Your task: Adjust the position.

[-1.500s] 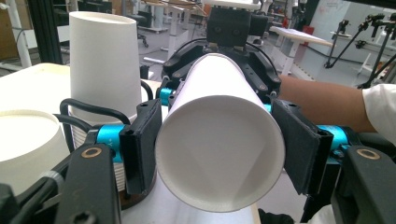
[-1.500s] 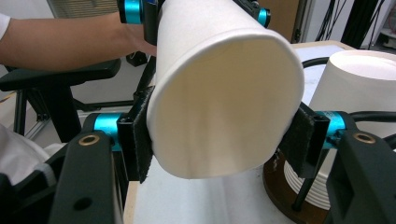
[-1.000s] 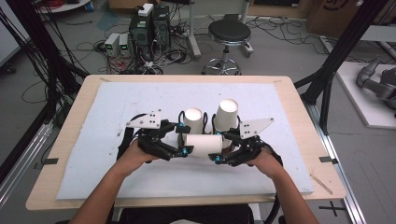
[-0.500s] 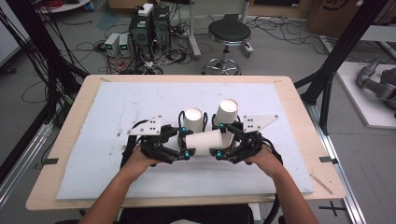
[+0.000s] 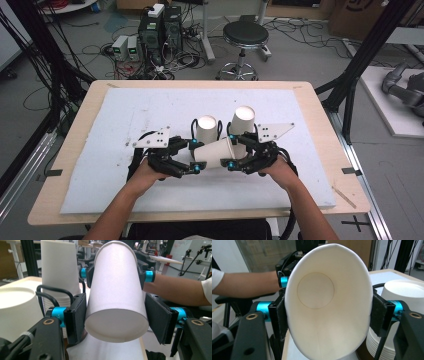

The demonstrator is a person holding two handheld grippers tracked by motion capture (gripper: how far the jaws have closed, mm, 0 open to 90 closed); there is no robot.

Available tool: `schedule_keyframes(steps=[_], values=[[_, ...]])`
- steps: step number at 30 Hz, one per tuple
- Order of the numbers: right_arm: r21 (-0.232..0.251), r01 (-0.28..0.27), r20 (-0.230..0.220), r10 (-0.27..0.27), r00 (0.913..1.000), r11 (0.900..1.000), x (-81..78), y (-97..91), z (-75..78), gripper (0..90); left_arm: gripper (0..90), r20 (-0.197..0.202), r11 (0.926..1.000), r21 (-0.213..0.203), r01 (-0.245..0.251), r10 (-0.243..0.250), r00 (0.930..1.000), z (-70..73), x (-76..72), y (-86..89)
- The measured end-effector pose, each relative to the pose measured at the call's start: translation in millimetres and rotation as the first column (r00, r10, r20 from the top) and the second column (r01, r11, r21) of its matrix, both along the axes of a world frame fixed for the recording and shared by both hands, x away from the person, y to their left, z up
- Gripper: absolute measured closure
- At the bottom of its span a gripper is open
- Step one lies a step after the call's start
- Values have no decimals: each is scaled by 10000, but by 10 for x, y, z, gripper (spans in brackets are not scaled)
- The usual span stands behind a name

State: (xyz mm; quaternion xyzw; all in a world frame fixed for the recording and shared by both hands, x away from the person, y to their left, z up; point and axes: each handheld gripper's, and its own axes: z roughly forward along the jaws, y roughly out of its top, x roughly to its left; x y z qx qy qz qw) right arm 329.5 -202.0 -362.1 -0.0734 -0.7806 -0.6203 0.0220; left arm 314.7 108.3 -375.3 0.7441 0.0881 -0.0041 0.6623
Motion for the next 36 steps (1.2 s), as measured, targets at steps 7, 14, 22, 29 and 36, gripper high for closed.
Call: schedule_keyframes(steps=[7,14,22,29,36], values=[[-600,83,130,-76,9999,9982,-3,4,0,337,288,309,9949,895,-473,447,9985,38,-19,-25],[-724,-67,-52,64,10000,9974,-5,29,-8,326,345,277,9924,1225,-72,38,9996,-8,-29,-70],[300,516,-418,-503,9979,9982,-26,25,32,204,355,128,9983,578,-5,-2,9999,-19,-14,-36],[917,688,-714,-623,9955,9934,-21,0,7,187,357,140,10000,24,-41,41,9999,-7,-16,0],[1050,314,-508,-261,9984,9940,-20,23,14,332,366,131,9998,190,18,-20,9999,-32,-19,-31]])
